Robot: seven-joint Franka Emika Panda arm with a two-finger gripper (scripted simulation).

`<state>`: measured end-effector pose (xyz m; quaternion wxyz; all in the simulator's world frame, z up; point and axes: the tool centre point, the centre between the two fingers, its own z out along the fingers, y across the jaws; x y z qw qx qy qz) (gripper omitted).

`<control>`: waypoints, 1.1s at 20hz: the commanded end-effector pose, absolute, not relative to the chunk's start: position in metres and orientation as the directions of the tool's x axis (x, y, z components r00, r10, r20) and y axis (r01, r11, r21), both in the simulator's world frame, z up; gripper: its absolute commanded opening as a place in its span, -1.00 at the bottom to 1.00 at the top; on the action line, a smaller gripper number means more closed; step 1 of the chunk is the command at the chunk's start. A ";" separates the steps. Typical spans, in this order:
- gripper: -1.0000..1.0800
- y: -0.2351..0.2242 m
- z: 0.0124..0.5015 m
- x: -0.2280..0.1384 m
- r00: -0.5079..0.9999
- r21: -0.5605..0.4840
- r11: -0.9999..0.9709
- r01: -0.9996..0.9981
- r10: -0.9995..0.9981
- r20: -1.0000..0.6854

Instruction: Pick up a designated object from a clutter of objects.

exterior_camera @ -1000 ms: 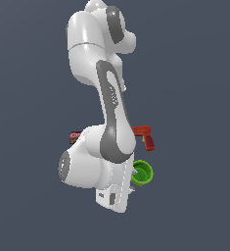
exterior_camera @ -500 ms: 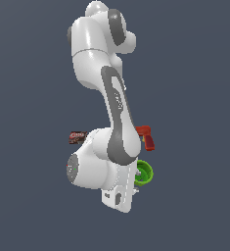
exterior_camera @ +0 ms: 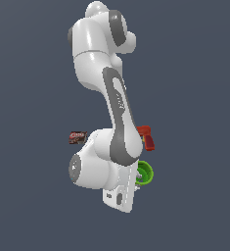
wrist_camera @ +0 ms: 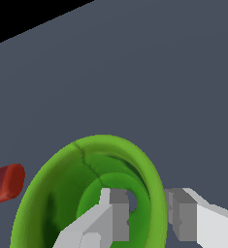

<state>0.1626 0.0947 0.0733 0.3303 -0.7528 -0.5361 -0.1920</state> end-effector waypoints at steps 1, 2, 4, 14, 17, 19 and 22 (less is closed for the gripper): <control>-1.00 0.095 0.073 0.162 0.352 -0.292 -0.207 0.934 0.680 0.643; -1.00 0.095 0.073 0.162 0.352 -0.292 -0.207 0.934 0.680 0.643; -1.00 0.094 0.073 0.163 0.351 -0.291 -0.207 0.934 0.681 0.643; -1.00 0.056 0.101 0.172 0.312 -0.203 -0.236 0.950 0.726 0.613; -1.00 0.034 0.119 0.176 0.289 -0.149 -0.251 0.957 0.752 0.592; -1.00 0.018 0.135 0.178 0.272 -0.105 -0.260 0.960 0.773 0.574; -1.00 -0.009 0.162 0.181 0.245 -0.030 -0.272 0.962 0.806 0.539</control>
